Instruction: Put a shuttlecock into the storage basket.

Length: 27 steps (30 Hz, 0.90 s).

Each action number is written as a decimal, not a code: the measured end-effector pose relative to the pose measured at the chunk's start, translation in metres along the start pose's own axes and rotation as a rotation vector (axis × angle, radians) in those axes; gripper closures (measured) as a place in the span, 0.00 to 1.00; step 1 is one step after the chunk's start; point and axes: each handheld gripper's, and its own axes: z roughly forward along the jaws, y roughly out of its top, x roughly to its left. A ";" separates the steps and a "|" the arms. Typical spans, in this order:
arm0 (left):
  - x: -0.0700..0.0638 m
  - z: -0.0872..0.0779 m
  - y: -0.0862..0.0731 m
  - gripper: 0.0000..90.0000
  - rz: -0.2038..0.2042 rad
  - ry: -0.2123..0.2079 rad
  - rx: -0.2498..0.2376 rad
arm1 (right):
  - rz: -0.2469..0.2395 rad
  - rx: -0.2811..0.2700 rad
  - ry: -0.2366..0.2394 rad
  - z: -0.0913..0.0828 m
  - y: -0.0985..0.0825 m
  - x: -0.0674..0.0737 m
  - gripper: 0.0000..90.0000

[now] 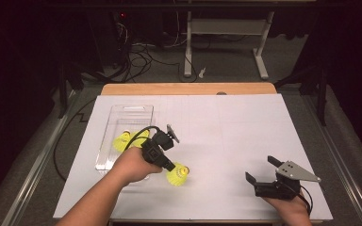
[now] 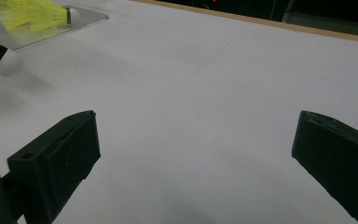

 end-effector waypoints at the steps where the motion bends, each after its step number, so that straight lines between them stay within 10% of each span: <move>1: 0.000 -0.002 0.000 0.99 0.000 0.000 -0.005 | 0.000 0.002 0.000 0.000 0.000 0.000 0.02; 27: 0.009 -0.063 -0.015 0.99 -0.027 0.046 -0.060 | -0.013 0.019 0.009 0.002 0.000 0.004 0.04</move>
